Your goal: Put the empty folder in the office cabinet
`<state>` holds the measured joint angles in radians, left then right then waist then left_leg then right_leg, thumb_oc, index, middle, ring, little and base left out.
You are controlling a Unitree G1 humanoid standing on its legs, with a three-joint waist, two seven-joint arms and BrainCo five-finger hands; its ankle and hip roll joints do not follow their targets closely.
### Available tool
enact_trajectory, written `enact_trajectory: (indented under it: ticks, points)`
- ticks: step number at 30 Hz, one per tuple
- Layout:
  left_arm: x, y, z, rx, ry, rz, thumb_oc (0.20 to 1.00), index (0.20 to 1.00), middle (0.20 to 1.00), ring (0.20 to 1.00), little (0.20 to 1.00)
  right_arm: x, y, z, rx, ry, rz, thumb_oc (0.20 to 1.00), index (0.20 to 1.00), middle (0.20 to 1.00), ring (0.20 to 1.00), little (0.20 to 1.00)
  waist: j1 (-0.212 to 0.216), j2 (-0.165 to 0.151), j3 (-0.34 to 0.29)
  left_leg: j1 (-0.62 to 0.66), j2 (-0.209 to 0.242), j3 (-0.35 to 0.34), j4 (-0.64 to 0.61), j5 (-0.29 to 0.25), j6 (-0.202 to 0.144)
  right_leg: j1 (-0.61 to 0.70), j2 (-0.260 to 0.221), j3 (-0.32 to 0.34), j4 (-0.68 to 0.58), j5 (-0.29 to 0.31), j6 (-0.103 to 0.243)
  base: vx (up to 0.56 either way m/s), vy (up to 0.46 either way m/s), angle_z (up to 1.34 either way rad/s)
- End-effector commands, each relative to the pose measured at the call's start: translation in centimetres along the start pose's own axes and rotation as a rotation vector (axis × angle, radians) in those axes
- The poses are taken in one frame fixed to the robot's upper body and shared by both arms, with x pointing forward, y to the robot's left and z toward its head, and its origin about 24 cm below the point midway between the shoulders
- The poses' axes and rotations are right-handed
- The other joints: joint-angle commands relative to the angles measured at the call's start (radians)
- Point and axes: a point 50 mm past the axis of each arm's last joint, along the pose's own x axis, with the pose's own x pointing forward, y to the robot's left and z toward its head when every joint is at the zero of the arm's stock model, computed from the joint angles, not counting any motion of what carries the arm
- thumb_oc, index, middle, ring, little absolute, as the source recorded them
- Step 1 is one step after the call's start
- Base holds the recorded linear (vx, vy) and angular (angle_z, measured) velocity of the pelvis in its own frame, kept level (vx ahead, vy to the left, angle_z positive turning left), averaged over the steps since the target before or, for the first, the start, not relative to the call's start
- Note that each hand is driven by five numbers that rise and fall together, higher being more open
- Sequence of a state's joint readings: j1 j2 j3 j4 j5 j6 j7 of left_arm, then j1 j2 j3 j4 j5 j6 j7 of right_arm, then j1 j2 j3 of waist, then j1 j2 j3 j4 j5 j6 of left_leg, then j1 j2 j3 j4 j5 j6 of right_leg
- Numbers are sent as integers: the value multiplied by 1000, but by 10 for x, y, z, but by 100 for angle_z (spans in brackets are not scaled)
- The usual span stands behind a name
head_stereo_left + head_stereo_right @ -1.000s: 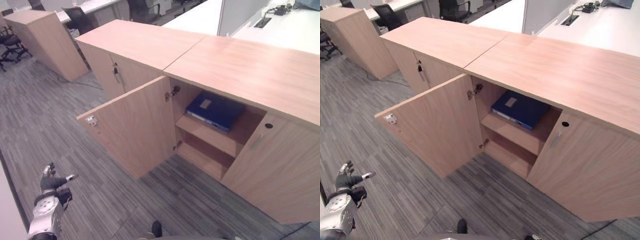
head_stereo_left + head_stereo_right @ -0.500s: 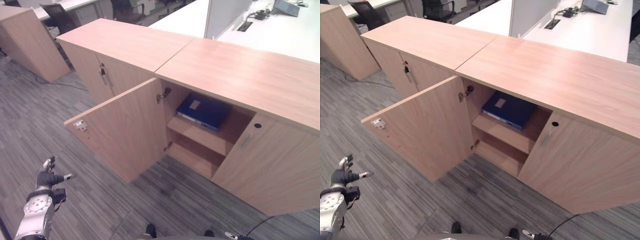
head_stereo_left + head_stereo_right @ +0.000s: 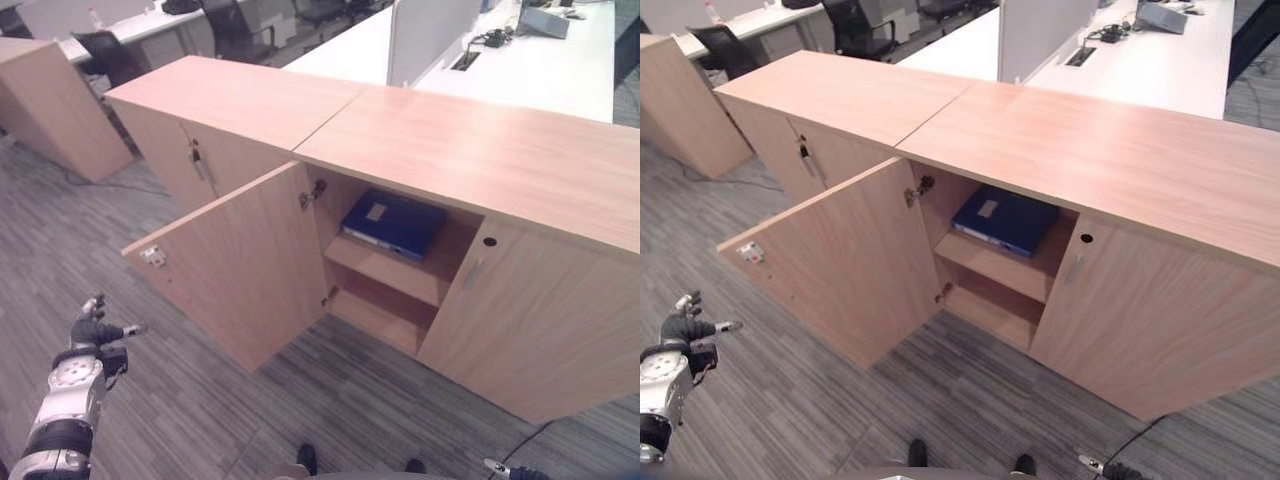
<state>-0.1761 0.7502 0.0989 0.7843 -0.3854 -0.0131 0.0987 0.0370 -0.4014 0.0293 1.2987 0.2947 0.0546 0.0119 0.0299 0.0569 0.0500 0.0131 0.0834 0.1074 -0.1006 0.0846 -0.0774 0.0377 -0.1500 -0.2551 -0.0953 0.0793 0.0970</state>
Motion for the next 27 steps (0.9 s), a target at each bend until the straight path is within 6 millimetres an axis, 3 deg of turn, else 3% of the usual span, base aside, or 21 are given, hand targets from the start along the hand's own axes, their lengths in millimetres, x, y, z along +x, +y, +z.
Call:
enact_trajectory:
  ticks: [1, 8, 16, 22, 25, 26, 27]
  points:
    - [12, 26, 39, 3, -107, 77, 1000, 1000, 1000, 1000, 1000, 1, 7, 5, 15, -15, 20, 1000, 1000, 1000, 1000, 1000, -28, 5, -36, -9, -37, 3, 13, -46, 9, 50, 11, -7, 16, -100, 41, 36, 74, -23]
    - [17, 55, 48, 82, -58, 130, 1000, 1000, 1000, 1000, 1000, 0, 22, -3, -32, 0, 81, 1000, 1000, 1000, 1000, 1000, -36, -24, -45, 15, -17, 46, 13, -63, 10, 35, 24, 24, 8, -84, 52, 15, 4, -21]
    - [26, 46, 58, 76, -35, 97, 1000, 1000, 1000, 1000, 1000, 0, 11, 1, -13, -15, 48, 1000, 1000, 1000, 1000, 1000, -57, -34, -55, 29, -15, 59, 13, -74, 11, 43, 22, 24, 8, -84, 61, 12, 7, -7]
    - [32, 12, 70, 2, -74, 5, 1000, 1000, 1000, 1000, 1000, 0, 13, 3, -28, -26, 55, 1000, 1000, 1000, 1000, 1000, -70, -40, -59, 33, -12, 61, 13, -78, 9, 44, 23, 25, 8, -84, 63, 0, 0, 0]
    - [35, -12, 79, 30, -90, -58, 1000, 1000, 1000, 1000, 1000, 1, 16, 6, -41, -36, 64, 1000, 1000, 1000, 1000, 1000, -79, -43, -62, 37, -11, 64, 13, -81, 9, 47, 23, 27, 8, -84, 63, 0, -2, 1]
    - [35, -33, 87, 20, -119, -114, 1000, 1000, 1000, 1000, 1000, 1, 19, 10, -40, -52, 73, 1000, 1000, 1000, 1000, 1000, -83, -45, -60, 37, -11, 63, 13, -81, 10, 49, 22, 27, 8, -84, 63, -3, -4, 4]
    - [35, -33, 87, 20, -119, -115, 1000, 1000, 1000, 1000, 1000, 1, 19, 10, -39, -52, 72, 1000, 1000, 1000, 1000, 1000, -83, -45, -59, 38, -11, 63, 13, -81, 10, 49, 22, 27, 8, -84, 63, -5, 0, 8]
